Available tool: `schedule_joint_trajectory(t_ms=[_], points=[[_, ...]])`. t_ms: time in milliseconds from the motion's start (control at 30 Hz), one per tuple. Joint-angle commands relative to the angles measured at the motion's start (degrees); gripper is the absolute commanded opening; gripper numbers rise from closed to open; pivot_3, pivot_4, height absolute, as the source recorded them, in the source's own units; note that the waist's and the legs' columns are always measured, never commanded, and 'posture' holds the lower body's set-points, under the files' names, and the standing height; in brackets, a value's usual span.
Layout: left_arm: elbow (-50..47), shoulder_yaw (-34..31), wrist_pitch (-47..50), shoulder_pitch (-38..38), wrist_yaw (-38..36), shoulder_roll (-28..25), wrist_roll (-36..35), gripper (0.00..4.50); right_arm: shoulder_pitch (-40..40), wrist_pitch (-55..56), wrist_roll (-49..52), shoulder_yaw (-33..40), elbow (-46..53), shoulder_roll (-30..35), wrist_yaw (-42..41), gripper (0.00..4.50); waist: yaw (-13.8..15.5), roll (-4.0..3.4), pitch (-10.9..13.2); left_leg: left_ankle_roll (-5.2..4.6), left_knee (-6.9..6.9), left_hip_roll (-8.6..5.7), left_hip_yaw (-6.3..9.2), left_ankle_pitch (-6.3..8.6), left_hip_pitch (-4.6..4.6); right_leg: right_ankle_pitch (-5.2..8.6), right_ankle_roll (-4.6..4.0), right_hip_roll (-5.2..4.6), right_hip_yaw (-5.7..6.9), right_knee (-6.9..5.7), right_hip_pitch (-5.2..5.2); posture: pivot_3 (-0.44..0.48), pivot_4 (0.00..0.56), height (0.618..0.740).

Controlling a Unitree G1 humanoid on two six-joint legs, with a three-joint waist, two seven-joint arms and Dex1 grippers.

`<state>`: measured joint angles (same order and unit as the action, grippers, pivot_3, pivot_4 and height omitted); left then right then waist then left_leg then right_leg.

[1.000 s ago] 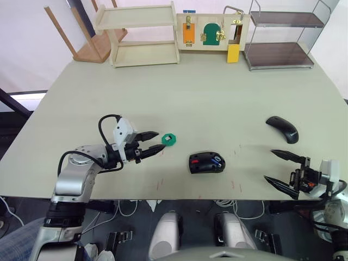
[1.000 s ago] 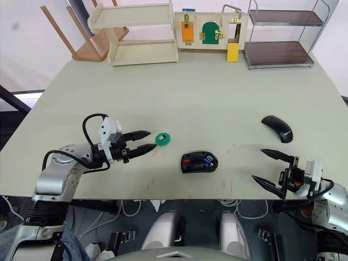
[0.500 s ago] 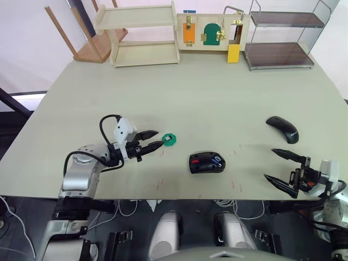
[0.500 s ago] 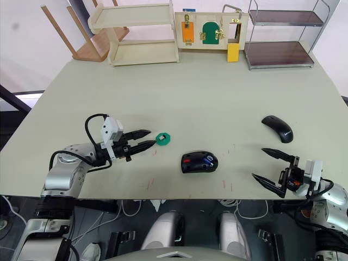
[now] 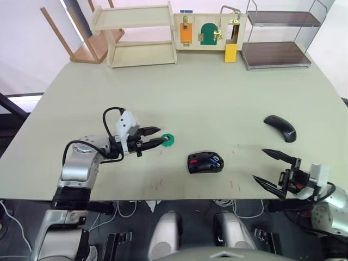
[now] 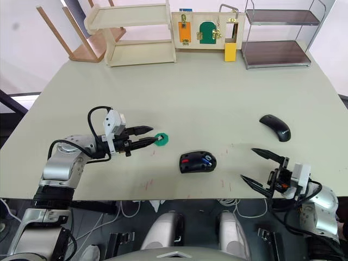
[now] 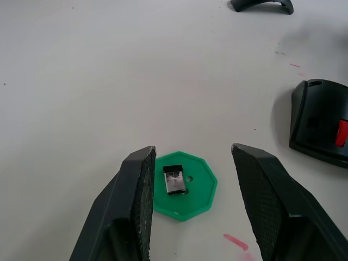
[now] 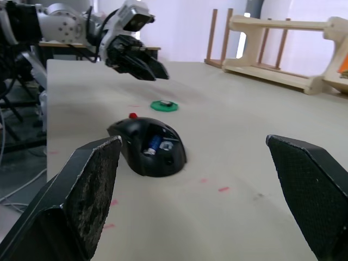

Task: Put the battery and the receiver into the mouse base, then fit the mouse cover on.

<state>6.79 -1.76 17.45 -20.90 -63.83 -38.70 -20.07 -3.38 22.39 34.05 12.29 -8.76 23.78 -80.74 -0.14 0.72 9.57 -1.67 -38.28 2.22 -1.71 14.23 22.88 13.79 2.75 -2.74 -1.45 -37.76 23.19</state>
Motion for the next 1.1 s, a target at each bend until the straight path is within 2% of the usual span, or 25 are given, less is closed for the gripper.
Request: schedule_joint_trajectory(t_ms=[33, 400, 767, 1100], points=[[-0.76, -0.88, 0.00, 0.08, -0.34, -0.85, -0.48, 2.39, 0.34, -0.61, 0.97, 1.03, 1.98, 0.82, 1.48, 4.50, -0.11, 0.00, 0.00, 0.00, 0.00, 0.00, -0.02, 0.00, 0.00, 0.00, 0.00, -0.01, -0.01, 0.01, 0.00, 0.000, 0.150, 0.740], [1.82, 0.39, -0.65, -1.27, -0.91, -0.50, 1.17, 2.39, 1.64, -1.54, 0.87, 0.68, 1.65, 1.76, 2.60, 4.50, -0.40, 0.03, 0.01, 0.00, 0.00, -0.01, -0.04, 0.00, 0.01, 0.00, 0.00, -0.02, -0.02, 0.02, 0.01, 0.000, 0.150, 0.740], [0.89, 1.45, -1.33, -1.09, 2.88, 1.02, 4.03, 2.39, 3.26, -2.11, 0.93, 0.63, 1.00, 2.13, 2.50, 4.50, -0.46, 0.03, 0.02, 0.00, 0.00, -0.01, -0.05, 0.00, 0.01, -0.01, 0.00, -0.02, -0.03, 0.02, 0.01, 0.000, 0.150, 0.740], [-1.06, 1.71, -0.36, 0.41, 3.50, 0.82, 3.90, 2.39, 4.53, -2.30, 0.34, -0.60, 0.61, 1.71, 2.32, 4.50, -0.48, 0.03, 0.02, 0.00, 0.01, -0.01, -0.05, 0.00, 0.01, -0.13, 0.20, -0.02, -0.04, 0.02, 0.02, 0.000, 0.150, 0.740]])
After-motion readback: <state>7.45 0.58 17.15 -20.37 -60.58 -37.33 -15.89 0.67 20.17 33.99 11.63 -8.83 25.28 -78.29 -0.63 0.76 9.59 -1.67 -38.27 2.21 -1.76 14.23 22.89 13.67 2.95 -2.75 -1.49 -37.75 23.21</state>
